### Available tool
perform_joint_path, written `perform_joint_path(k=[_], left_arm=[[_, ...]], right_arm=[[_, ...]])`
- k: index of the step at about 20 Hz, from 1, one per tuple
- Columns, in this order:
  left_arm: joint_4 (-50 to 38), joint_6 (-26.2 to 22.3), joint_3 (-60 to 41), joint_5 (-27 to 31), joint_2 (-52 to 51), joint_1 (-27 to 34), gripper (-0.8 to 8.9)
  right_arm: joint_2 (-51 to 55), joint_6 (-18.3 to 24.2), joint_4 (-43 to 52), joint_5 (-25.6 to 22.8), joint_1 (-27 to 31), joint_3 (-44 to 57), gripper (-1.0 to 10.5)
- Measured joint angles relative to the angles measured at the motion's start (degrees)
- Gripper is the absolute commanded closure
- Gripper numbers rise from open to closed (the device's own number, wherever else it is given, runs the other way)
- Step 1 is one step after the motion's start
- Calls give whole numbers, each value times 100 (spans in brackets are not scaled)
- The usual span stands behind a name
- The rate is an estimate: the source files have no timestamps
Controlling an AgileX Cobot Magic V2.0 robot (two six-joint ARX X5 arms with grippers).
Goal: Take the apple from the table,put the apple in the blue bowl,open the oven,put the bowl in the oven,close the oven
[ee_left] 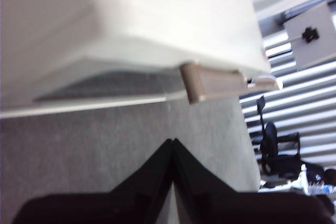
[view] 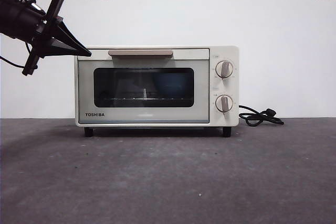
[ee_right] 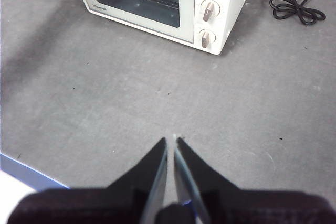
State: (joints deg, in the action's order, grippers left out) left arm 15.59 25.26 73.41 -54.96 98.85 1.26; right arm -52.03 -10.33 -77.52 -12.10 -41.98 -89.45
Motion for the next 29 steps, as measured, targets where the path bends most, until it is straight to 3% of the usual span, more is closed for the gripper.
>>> perform_joint_path(k=[4, 9, 11, 13, 18, 25, 29], left_arm=[[960, -802, 0, 442, -529, -155, 819], [2511, -2170, 0, 1775, -1585, -706, 819], [2861, -2465, 0, 2225, -2149, -981, 819], [2994, -2581, 0, 2498, -2671, -1263, 818], [3298, -2638, 0, 2457, -3550, -1620, 817], [3230, -2658, 0, 2555, -3681, -1620, 817], [2933, -3512, 0, 2935, -3683, -1611, 817]], right_arm=[[-55, -2, 0, -2, 0, 2, 918], [-214, -2, 0, -11, 0, 0, 918], [-293, -2, 0, -11, 0, 2, 918], [-387, -2, 0, -11, 0, 2, 918], [-640, -2, -2, -11, 0, 0, 918], [-916, -2, -2, -13, 2, 2, 918], [-935, -2, 0, -13, 2, 0, 918]])
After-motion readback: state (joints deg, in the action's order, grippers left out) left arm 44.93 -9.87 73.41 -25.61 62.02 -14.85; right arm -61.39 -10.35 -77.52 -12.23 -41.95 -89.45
